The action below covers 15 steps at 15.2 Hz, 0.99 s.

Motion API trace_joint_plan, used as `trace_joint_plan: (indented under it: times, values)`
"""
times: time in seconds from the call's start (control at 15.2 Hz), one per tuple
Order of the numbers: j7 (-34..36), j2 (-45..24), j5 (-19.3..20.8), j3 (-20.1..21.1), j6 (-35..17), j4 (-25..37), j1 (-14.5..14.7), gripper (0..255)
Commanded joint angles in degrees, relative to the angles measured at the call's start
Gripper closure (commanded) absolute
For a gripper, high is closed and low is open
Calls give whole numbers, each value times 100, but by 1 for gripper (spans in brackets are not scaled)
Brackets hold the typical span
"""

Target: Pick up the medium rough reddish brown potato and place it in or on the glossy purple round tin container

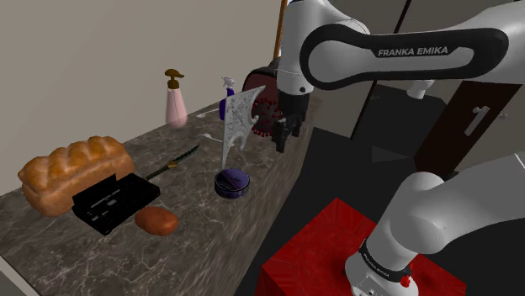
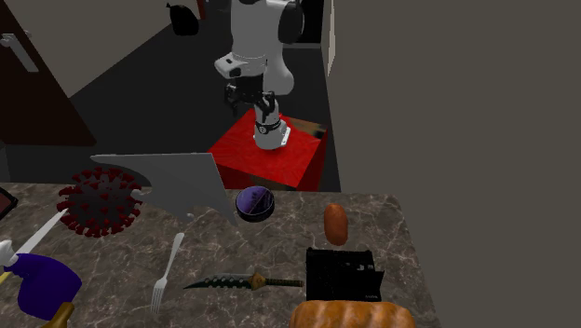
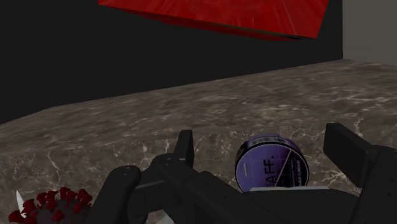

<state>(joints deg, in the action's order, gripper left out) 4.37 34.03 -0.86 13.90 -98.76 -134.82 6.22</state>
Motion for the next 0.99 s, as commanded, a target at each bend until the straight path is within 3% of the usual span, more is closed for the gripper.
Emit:
trace_joint_plan:
  times: [0.0, 0.46, 0.92]
  values:
    - [190, -247, -87, 192, -289, 27, 66, 0]
    - [849, -1212, -165, 853, -1235, 253, 227, 0]
    - [1655, -2423, 202, 1496, -2035, 803, 318, 0]
